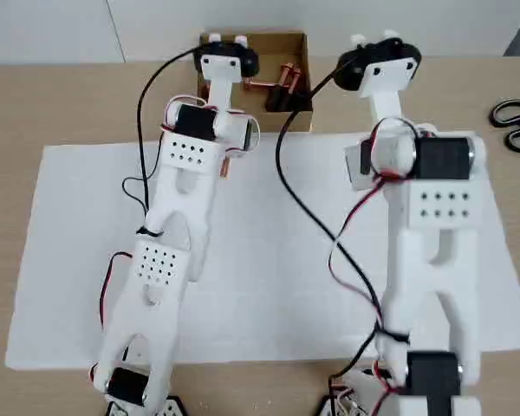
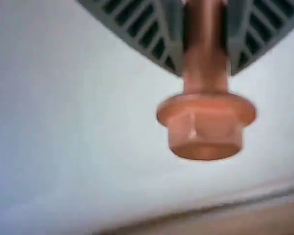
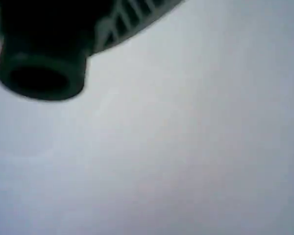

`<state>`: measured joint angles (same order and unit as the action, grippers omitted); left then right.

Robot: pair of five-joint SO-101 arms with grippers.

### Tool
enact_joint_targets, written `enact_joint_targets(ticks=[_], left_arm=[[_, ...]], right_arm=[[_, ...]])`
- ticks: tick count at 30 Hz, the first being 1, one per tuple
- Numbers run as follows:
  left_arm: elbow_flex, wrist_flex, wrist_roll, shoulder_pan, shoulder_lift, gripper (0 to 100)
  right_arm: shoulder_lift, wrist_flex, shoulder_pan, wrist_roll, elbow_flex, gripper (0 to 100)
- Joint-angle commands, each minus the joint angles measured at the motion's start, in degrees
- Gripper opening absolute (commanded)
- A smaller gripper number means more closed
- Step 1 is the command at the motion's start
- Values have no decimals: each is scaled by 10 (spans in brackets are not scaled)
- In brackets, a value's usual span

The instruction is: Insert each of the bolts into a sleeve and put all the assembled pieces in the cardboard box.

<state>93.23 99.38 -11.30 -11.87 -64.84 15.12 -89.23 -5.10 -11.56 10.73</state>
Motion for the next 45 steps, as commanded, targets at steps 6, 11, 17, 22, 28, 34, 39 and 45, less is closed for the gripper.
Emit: enact_joint_targets(ticks=[6,11,17,22,28,34,39,45], left_arm=[[25,12,5,-4,246,6],[-7,12,4,0,354,6],[-178,12,4,3,528,6],[-362,11,4,1,711,6],[-547,-19,3,-2,830,6],[-658,-141,-55,-1,881,6],[-749,-217,-57,-30,910,6],[-882,-331,-59,-89,916,6]], right_arm=[[201,-3,-51,6,4,3],[303,-53,-57,6,3,3],[453,-44,-56,6,-86,3],[566,4,-56,6,-230,3],[668,186,-57,13,-481,3],[754,378,-57,142,-715,3],[839,403,-58,149,-825,3],[888,432,-67,149,-914,3]])
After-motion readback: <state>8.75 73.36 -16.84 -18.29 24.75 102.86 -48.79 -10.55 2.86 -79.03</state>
